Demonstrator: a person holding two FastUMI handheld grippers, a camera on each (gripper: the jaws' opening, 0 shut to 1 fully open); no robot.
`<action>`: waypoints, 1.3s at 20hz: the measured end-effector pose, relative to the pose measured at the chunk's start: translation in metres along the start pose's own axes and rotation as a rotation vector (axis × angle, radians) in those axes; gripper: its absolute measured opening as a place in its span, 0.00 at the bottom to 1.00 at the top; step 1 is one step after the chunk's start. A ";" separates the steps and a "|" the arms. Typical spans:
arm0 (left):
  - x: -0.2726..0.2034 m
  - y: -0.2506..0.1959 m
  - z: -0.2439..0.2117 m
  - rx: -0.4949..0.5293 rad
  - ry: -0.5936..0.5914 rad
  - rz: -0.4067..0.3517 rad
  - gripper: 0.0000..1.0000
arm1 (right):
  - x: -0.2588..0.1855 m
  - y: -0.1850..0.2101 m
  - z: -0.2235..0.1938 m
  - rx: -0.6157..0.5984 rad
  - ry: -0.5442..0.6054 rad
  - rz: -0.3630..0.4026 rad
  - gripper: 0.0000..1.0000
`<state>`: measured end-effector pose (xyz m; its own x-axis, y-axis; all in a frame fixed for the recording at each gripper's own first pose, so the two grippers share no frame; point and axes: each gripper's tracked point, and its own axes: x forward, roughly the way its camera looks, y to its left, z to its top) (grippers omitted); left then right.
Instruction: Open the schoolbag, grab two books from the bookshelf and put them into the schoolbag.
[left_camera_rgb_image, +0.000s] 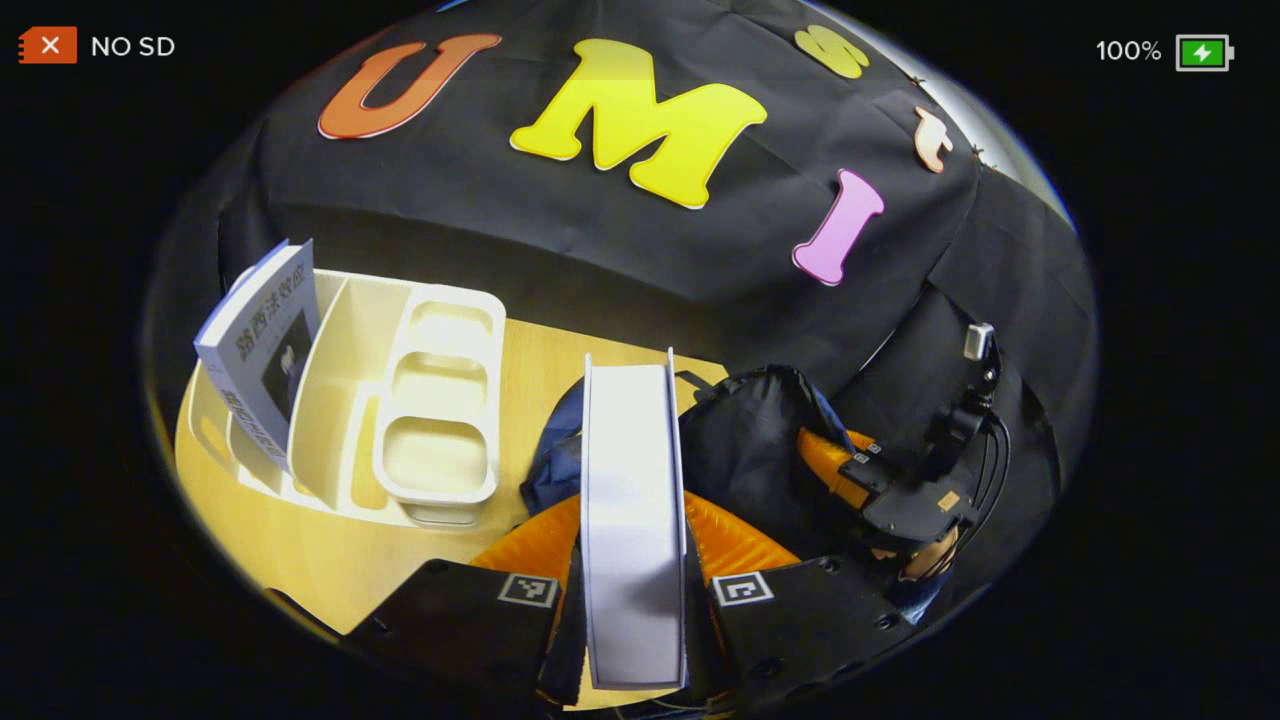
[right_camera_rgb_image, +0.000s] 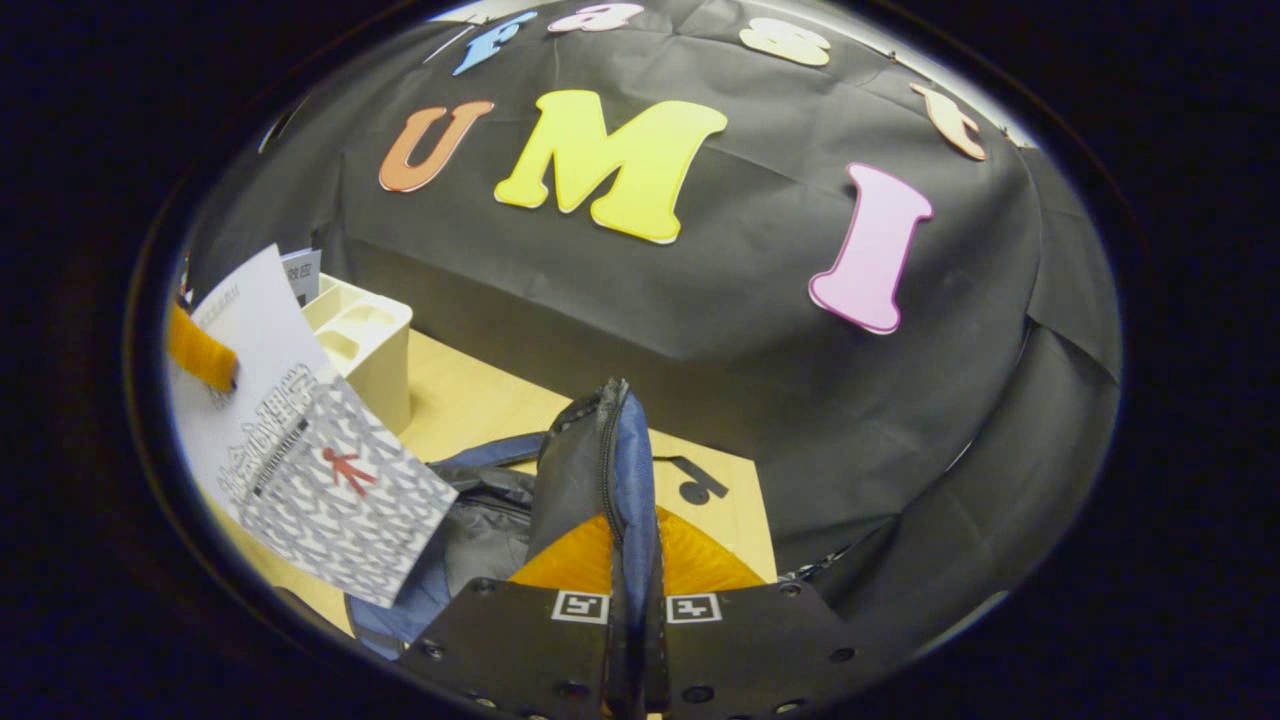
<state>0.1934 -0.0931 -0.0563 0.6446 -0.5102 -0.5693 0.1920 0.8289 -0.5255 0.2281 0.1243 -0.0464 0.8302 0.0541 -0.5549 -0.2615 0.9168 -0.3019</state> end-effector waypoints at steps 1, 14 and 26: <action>0.012 -0.008 -0.001 -0.051 -0.002 -0.038 0.42 | -0.002 -0.001 0.005 -0.001 -0.009 -0.006 0.06; 0.106 -0.046 -0.042 -0.157 -0.043 -0.037 0.42 | -0.011 0.011 0.046 -0.108 -0.075 -0.052 0.06; 0.166 -0.068 -0.068 -0.394 -0.023 -0.178 0.42 | -0.020 0.016 0.052 -0.097 -0.109 -0.030 0.06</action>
<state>0.2370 -0.2498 -0.1580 0.6442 -0.6286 -0.4357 0.0075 0.5748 -0.8182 0.2330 0.1581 0.0005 0.8853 0.0750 -0.4590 -0.2783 0.8762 -0.3935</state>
